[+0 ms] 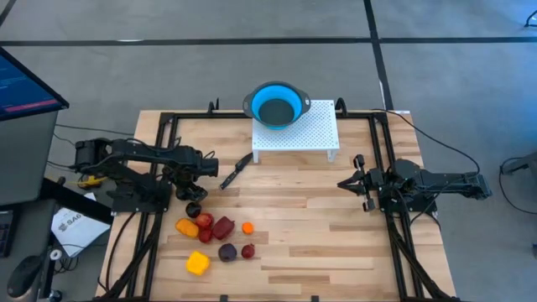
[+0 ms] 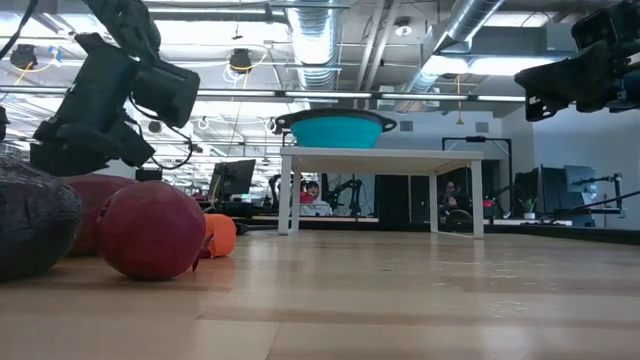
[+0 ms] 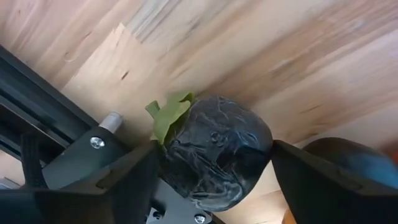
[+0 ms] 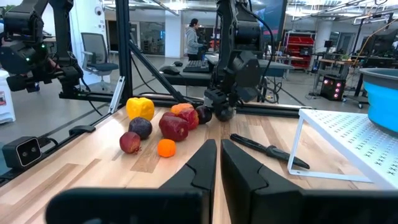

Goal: Pick & Place Fruit
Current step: Put the black mangosteen into the blue strainer bowl on the shelf

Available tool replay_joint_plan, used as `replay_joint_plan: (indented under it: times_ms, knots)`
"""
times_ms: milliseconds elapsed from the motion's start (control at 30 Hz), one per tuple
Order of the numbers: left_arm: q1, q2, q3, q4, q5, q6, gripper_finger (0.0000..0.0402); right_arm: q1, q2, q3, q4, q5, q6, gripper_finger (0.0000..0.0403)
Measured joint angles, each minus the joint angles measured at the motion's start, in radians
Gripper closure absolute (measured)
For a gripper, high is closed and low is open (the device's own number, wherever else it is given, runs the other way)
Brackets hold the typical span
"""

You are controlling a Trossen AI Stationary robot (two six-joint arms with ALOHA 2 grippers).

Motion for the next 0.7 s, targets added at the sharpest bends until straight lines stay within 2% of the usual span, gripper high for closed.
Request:
replay_joint_plan:
  times_ms: [233,400,533,700]
  knots:
    - [-0.014,0.0,0.0,0.0,0.0,0.0,0.0159,0.0,0.0,0.0,0.0,0.0,0.0,0.0386]
    - [-0.014,0.0,0.031,0.0,-0.001,0.029,0.0165,0.0,0.0,0.0,0.0,0.0,0.0,0.0386]
    - [-0.013,0.0,0.136,0.005,-0.001,0.088,0.0159,0.0,0.0,0.0,0.0,0.0,0.0,0.0386]
    - [0.011,0.0,0.339,0.032,-0.042,0.211,0.0161,0.0,0.0,0.0,0.0,0.0,0.0,0.0386]
